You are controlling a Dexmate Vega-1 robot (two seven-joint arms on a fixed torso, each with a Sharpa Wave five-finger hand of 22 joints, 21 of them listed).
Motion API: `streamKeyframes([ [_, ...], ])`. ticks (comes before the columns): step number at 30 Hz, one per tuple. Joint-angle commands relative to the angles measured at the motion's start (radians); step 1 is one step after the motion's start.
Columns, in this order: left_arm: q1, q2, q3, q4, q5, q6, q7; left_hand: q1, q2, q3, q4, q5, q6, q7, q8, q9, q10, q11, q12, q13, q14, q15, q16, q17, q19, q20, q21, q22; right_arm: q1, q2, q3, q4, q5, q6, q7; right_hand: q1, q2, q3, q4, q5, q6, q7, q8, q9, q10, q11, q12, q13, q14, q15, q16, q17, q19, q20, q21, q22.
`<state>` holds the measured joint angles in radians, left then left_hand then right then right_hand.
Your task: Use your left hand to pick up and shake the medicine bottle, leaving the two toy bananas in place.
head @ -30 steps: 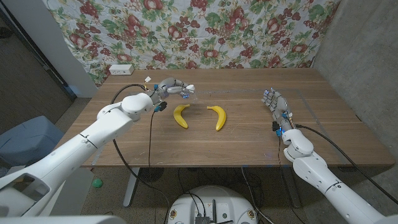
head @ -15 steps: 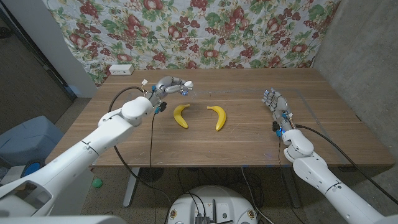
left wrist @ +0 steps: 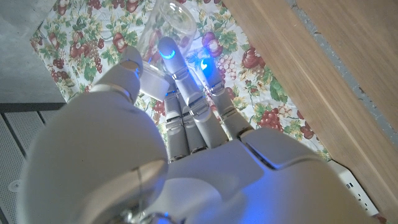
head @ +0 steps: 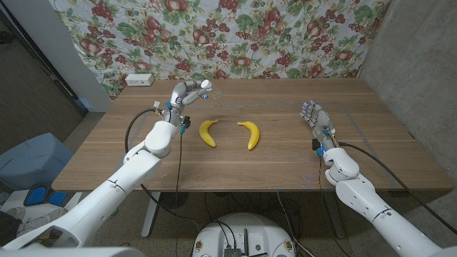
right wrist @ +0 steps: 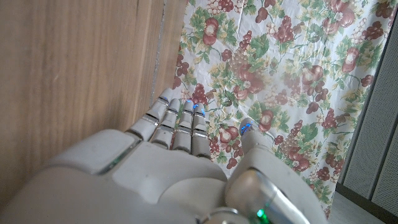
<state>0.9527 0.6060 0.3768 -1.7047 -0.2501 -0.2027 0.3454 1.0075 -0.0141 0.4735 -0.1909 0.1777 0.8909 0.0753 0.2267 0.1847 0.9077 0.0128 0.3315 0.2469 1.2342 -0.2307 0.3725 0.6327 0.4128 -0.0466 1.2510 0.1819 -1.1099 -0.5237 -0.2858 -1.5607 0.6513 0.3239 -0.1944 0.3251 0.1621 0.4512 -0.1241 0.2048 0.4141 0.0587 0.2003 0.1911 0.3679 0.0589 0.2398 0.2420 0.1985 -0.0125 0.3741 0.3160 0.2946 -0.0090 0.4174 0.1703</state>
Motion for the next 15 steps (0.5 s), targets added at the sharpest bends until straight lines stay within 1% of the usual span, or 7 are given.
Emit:
streamKeyframes([
  [1, 0.022, -0.037, -0.021, 0.013, 0.024, -0.044, 0.039, 0.121, 0.128, 0.031, 0.020, 0.007, 0.150, -0.070, 0.005, 0.096, 0.283, -0.195, 0.005, 0.304, 0.006, -0.005, 0.000, 0.006, -0.003, -0.127, 0.010, 0.001, 0.001, 0.002, -0.003, 0.000, -0.002, -0.003, -0.003, -0.002, 0.003, 0.000, -0.001, 0.003, -0.001, 0.003, 0.001, 0.003, 0.005, 0.000, -0.006, 0.000, 0.012, 0.001, -0.004, 0.001, 0.009, 0.002, -0.004, 0.004],
  [2, 0.022, -0.035, -0.021, 0.009, 0.027, -0.037, 0.039, 0.121, 0.127, 0.031, 0.020, 0.007, 0.150, -0.071, 0.004, 0.096, 0.284, -0.197, 0.005, 0.303, 0.005, -0.005, -0.001, 0.005, -0.002, -0.127, 0.011, 0.001, 0.000, 0.003, -0.003, -0.001, -0.001, -0.003, -0.003, -0.002, 0.003, 0.000, -0.001, 0.003, -0.001, 0.004, 0.001, 0.003, 0.004, 0.000, -0.007, 0.000, 0.012, 0.002, -0.004, 0.001, 0.009, 0.002, -0.004, 0.004],
  [5, 0.021, -0.017, -0.021, -0.019, 0.022, 0.021, 0.026, 0.121, 0.128, 0.031, 0.020, 0.007, 0.149, -0.072, 0.004, 0.096, 0.283, -0.197, 0.004, 0.303, 0.007, -0.005, 0.000, 0.006, -0.003, -0.127, 0.011, 0.001, -0.001, 0.001, -0.003, 0.000, -0.003, 0.001, 0.000, -0.002, 0.003, 0.000, -0.001, 0.003, 0.000, 0.004, 0.001, 0.003, 0.004, 0.000, -0.007, 0.000, 0.012, 0.002, -0.005, 0.001, 0.010, 0.002, -0.005, 0.004],
  [8, 0.016, 0.006, -0.019, -0.041, 0.005, 0.072, -0.007, 0.122, 0.128, 0.031, 0.020, 0.006, 0.150, -0.072, 0.003, 0.096, 0.284, -0.198, 0.003, 0.302, 0.006, -0.005, -0.003, 0.005, -0.003, -0.127, 0.012, 0.001, -0.003, 0.004, -0.001, -0.002, 0.001, 0.001, -0.003, -0.002, 0.003, -0.001, -0.001, 0.003, 0.000, 0.003, 0.001, 0.003, 0.004, 0.001, -0.007, 0.000, 0.012, 0.001, -0.005, 0.001, 0.010, 0.002, -0.006, 0.004],
  [13, 0.007, 0.033, -0.012, -0.063, -0.001, 0.121, -0.036, 0.122, 0.127, 0.032, 0.020, 0.005, 0.150, -0.071, 0.002, 0.096, 0.285, -0.198, 0.000, 0.298, 0.006, -0.005, -0.005, 0.003, -0.004, -0.127, 0.014, 0.000, -0.004, 0.000, -0.001, -0.001, -0.001, 0.004, 0.002, -0.002, 0.003, -0.001, -0.001, 0.003, -0.001, 0.004, 0.001, 0.003, 0.004, 0.001, -0.007, 0.000, 0.011, 0.001, -0.005, 0.001, 0.010, 0.002, -0.007, 0.004],
  [15, -0.002, 0.054, -0.008, -0.078, -0.008, 0.158, -0.062, 0.122, 0.128, 0.032, 0.019, 0.005, 0.152, -0.071, 0.003, 0.096, 0.286, -0.197, -0.001, 0.296, 0.006, -0.005, -0.006, 0.003, -0.004, -0.127, 0.014, 0.000, -0.004, 0.002, 0.000, -0.001, 0.001, 0.005, 0.002, -0.002, 0.003, -0.001, 0.000, 0.003, 0.000, 0.004, 0.001, 0.003, 0.004, 0.000, -0.007, 0.000, 0.012, 0.001, -0.005, 0.001, 0.011, 0.001, -0.008, 0.004],
])
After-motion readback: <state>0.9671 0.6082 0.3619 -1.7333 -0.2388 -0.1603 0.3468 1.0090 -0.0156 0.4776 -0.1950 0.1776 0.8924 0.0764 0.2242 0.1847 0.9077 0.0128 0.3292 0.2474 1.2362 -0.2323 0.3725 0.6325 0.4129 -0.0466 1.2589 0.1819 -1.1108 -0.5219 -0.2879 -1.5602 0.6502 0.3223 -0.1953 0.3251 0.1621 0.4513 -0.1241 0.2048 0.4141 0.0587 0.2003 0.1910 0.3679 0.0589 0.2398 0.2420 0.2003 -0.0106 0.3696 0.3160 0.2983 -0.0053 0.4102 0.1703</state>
